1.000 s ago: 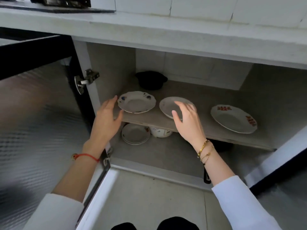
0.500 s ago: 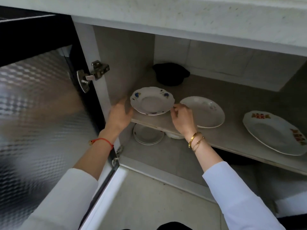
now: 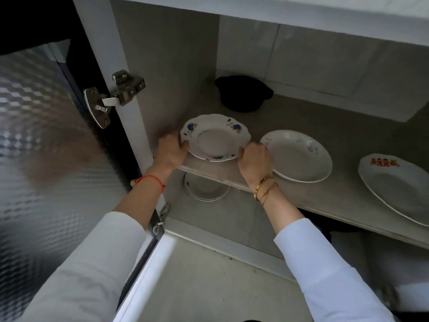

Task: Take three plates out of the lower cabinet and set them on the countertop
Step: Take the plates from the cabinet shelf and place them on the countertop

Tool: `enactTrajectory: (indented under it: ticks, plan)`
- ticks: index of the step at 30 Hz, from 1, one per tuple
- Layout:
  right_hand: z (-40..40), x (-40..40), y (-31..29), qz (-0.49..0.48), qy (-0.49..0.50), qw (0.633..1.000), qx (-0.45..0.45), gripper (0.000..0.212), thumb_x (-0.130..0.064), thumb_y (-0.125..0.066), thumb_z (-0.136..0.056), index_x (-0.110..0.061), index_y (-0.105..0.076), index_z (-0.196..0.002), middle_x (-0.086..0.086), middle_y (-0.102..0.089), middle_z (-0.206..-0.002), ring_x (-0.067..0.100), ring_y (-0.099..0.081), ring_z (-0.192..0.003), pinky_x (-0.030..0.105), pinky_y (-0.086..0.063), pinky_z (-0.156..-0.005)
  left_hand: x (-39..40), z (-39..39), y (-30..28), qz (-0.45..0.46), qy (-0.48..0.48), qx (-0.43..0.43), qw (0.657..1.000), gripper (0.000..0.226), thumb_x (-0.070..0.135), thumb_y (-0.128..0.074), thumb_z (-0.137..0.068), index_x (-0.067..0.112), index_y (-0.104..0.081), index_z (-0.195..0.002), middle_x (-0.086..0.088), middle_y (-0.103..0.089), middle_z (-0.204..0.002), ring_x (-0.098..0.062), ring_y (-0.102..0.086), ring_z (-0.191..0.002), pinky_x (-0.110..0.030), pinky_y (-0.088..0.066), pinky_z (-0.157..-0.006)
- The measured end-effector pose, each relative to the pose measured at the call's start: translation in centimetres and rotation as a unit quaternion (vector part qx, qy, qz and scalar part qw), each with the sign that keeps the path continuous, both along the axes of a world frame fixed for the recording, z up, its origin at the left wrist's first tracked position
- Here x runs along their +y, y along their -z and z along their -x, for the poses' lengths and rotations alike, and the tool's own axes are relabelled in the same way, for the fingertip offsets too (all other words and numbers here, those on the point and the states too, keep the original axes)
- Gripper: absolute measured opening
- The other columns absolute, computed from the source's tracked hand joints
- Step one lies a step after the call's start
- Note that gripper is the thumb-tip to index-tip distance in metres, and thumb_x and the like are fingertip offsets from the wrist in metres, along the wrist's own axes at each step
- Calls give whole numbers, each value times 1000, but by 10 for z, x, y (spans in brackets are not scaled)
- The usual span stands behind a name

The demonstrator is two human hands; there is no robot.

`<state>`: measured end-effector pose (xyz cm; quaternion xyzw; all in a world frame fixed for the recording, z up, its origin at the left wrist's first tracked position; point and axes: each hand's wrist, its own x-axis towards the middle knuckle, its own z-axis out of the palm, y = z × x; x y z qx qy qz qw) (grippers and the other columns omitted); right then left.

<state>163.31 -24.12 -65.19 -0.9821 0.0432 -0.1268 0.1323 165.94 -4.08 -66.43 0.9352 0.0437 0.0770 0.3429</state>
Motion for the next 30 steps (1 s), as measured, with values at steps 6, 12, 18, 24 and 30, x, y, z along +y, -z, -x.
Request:
enactTrajectory:
  ticks: [6, 12, 18, 24, 30]
  plan:
    - [-9, 3, -4, 7, 13, 999, 31, 32, -25, -44, -100, -1, -64, -107, 19, -67, -113, 34, -64, -106, 34, -48, -81, 3, -9, 5, 47, -3, 10, 999, 31, 14, -57, -92, 1, -64, -119, -21, -68, -116, -34, -63, -110, -30, -45, -91]
    - [-7, 1, -9, -49, 35, 997, 44, 30, -23, -51, -95, 1, -61, -110, 22, -65, -116, 37, -60, -111, 36, -48, -86, 4, -7, 7, 67, -8, -2, 998, 27, 11, -61, -87, 6, -69, -112, -16, -72, -110, -30, -66, -106, -22, -42, -86]
    - [7, -4, -8, -121, 28, 992, 35, 28, -23, -55, -90, 0, -66, -104, 19, -69, -106, 36, -65, -102, 40, -54, -85, 6, 13, 12, 100, -4, -16, 995, 25, 7, -60, -86, 5, -70, -109, -16, -73, -107, -30, -67, -101, -31, -50, -90]
    - [45, -7, -7, -177, 6, 984, -31, 16, -18, -59, -86, -4, -66, -91, 16, -73, -91, 35, -67, -88, 27, -44, -66, 13, 54, 3, 175, 10, -42, 984, 36, 6, -62, -88, 14, -64, -124, 0, -68, -103, -13, -63, -90, -22, -46, -85]
    - [103, -8, -12, -178, -21, 981, -78, 10, -16, -61, -85, -7, -64, -81, 13, -71, -80, 35, -65, -80, 28, -44, -63, 17, 119, -14, 180, 11, -92, 979, 39, 8, -65, -85, 22, -66, -122, 16, -67, -90, -4, -65, -86, -19, -47, -93]
